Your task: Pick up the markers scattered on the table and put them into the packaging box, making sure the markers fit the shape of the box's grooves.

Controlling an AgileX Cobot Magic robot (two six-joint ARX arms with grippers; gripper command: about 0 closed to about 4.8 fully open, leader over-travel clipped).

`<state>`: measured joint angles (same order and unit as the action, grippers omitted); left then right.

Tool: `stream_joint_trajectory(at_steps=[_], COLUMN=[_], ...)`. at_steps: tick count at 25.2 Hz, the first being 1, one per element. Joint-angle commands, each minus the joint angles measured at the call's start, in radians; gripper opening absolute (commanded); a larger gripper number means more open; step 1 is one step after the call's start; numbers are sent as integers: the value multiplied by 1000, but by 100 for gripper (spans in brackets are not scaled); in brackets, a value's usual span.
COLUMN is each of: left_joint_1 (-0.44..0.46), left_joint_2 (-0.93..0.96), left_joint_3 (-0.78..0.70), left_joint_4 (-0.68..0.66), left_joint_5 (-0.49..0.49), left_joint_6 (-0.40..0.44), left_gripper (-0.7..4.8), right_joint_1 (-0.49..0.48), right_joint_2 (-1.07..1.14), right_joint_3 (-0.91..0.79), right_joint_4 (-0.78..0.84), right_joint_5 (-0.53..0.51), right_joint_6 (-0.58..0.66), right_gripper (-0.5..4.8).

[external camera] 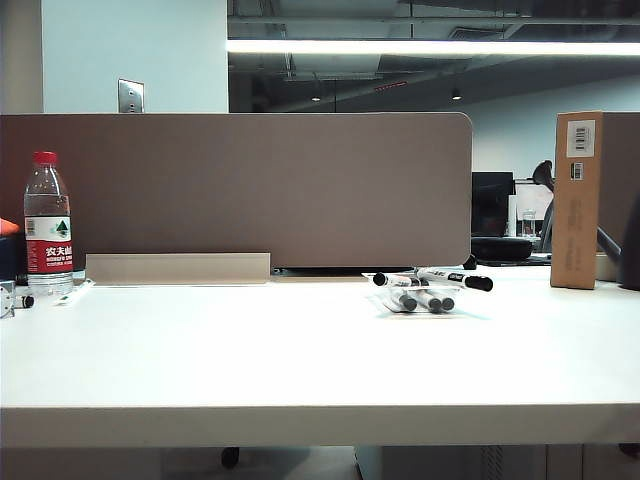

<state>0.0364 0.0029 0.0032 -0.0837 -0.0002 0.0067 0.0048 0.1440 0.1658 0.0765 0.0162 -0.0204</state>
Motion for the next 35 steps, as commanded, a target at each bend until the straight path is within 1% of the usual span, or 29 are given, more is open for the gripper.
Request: stream_joint_trajectory(at_steps=[1,6,15,22,35], left_joint_1=[0,0,0,0,0], left_joint_2=[0,0,0,0,0], left_joint_3=[4,4,4,4,4], left_joint_4=[11,11,11,10,10], left_joint_5=[4,4,4,4,4], left_joint_6=[-3,-3,-3,-3,-3], left_gripper=[-5,-5,-5,-5,-5], right_joint_1=[-22,-21,-21,-18,-19], right_joint_2=[-21,-64,-148,-146,-146], right_joint_3=[-74,-163,-164,-164,-164], right_joint_4=[41,40,-46,-43,-43], right_joint_5=[-19,-19,-19,-43,-42], right_joint_6=[1,1,0,1,0], right_gripper=[-1,-1,-1,-1,-1])
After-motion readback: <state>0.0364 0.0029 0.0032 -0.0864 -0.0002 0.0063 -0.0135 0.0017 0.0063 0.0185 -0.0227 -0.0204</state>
